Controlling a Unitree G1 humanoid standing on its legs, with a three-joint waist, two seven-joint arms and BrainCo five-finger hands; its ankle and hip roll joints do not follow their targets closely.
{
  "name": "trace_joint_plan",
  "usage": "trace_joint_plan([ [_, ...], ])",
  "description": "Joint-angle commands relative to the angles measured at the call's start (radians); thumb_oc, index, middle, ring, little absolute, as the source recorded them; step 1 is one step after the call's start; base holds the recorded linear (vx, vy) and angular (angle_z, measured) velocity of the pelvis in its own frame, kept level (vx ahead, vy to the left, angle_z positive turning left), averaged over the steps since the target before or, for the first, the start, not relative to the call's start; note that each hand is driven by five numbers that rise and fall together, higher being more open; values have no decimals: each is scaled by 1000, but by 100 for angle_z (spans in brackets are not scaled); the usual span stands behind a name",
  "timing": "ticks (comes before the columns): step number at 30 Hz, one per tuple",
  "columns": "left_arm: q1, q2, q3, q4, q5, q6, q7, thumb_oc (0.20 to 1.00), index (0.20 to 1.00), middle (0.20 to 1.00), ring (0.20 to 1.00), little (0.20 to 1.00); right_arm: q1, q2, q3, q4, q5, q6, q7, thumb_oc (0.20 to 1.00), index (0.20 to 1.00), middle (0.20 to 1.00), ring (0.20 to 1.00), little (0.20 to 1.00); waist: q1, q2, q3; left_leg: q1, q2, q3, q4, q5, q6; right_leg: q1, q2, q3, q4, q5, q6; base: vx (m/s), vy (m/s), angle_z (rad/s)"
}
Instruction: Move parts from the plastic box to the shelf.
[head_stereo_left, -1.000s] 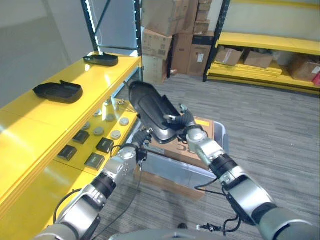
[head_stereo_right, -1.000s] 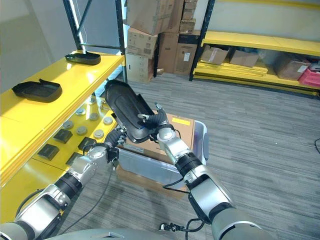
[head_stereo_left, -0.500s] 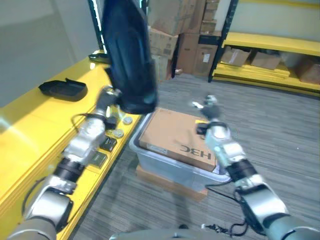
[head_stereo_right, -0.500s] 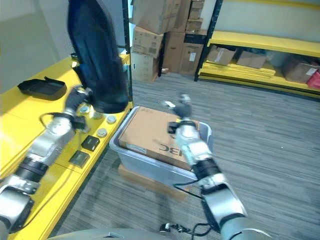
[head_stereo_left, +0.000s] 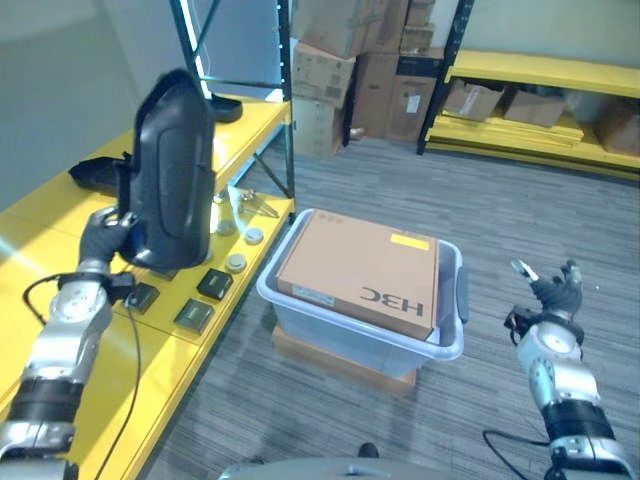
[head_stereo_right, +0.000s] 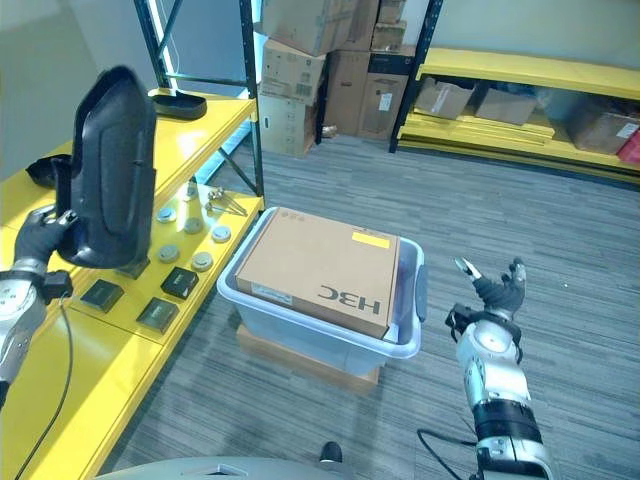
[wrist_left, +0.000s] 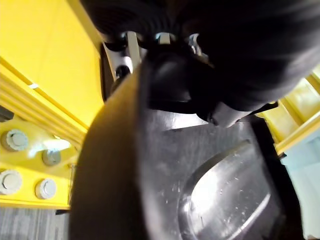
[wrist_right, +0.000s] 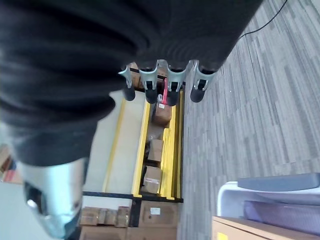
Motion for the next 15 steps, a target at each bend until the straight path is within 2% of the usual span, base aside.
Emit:
trace_joint_plan([
  [1, -86, 32, 74, -34, 27, -174, 52, 200, 200, 200, 200, 200, -25, -7, 1, -19, -63, 14, 54, 1000, 1000, 1000, 1000, 1000, 30, 0, -38, -68, 15, -40, -3, 11, 26, 32, -76, -61, 2, -83, 111, -42, 21, 2],
  [4, -30, 18, 135, -79, 44, -206, 77, 200, 200, 200, 200, 200, 17, 39, 27, -6, -107, 37, 62, 1000, 1000, 1000, 1000, 1000, 39, -5, -36, -76, 12, -43, -3, 11, 27, 29, -79, -66, 2, -83, 110, -29, 18, 2],
  [5, 41, 0, 212, -152, 58, -236, 104, 200, 200, 200, 200, 200, 61, 105, 64, 21, -68, 92, 70, 1000, 1000, 1000, 1000, 1000, 52, -11, -34, -87, 7, -51, -3, 11, 28, 24, -82, -70, 2, -84, 109, -55, 32, 5],
  [7, 85, -18, 273, -210, 77, -263, 122, 200, 200, 200, 200, 200, 94, 155, 105, 80, -180, 103, 85, 1000, 1000, 1000, 1000, 1000, 71, -13, -31, -95, 1, -61, -3, 10, 30, 24, -87, -78, 2, -83, 109, -52, 34, 5],
  [10, 137, -47, 337, -282, 93, -278, 141, 200, 200, 200, 200, 200, 122, 199, 156, 149, -206, 175, 115, 1000, 1000, 1000, 1000, 1000, 95, -16, -29, -106, -11, -80, -2, 8, 33, 24, -94, -86, 2, -80, 114, -40, 30, 7],
  [15, 189, -62, 404, -335, 131, -281, 169, 200, 200, 200, 200, 200, 173, 250, 238, 299, -290, 192, 174, 1000, 1000, 1000, 1000, 1000, 123, -12, -27, -127, -39, -151, -3, 8, 42, 37, -102, -74, 2, -80, 117, 14, 32, 22],
])
